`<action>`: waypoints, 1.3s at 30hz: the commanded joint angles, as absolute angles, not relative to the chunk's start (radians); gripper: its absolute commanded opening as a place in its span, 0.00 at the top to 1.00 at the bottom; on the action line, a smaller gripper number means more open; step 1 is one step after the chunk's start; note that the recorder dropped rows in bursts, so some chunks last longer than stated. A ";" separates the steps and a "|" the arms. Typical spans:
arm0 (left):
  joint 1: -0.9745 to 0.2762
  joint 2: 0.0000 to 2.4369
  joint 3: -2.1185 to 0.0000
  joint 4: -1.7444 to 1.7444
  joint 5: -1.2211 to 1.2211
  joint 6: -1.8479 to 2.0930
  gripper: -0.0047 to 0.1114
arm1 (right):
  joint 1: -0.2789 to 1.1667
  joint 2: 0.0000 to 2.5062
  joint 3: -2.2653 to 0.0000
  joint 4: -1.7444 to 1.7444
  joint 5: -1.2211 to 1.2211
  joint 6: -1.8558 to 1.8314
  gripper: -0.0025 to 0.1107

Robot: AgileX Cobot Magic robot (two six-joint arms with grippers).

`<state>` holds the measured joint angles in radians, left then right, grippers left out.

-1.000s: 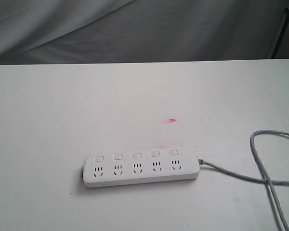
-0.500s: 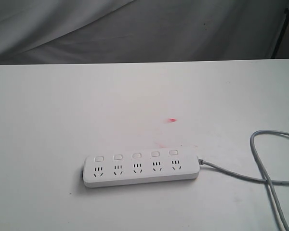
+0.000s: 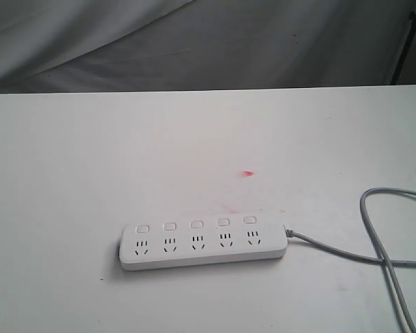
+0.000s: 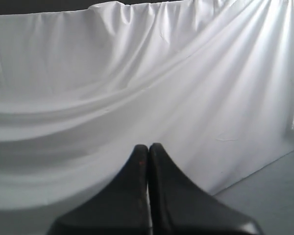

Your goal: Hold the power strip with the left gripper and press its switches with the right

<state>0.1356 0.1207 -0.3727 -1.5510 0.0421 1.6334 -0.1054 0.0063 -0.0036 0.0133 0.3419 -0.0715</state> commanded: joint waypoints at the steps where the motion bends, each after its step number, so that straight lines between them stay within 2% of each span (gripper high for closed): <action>1: 0.140 0.095 -0.348 -0.996 0.121 1.102 0.96 | -0.100 0.000 0.000 0.013 0.341 -0.070 0.77; 7: 0.140 0.034 -0.302 -0.255 0.108 0.326 0.96 | -0.100 0.000 0.000 0.013 0.341 -0.070 0.77; 11: 0.140 0.000 -0.251 -0.016 0.072 0.091 0.96 | -0.100 0.000 0.000 0.013 0.341 -0.070 0.77; 26: 0.140 0.000 -0.233 0.059 0.150 0.000 0.96 | -0.100 0.000 0.000 0.013 0.341 -0.070 0.77; 34: 0.140 0.000 -0.004 0.061 0.128 -0.007 0.96 | -0.100 0.000 0.000 0.013 0.341 -0.070 0.77; 39: 0.140 0.000 0.000 0.059 0.233 -0.104 0.96 | -0.100 0.000 0.000 0.013 0.341 -0.070 0.77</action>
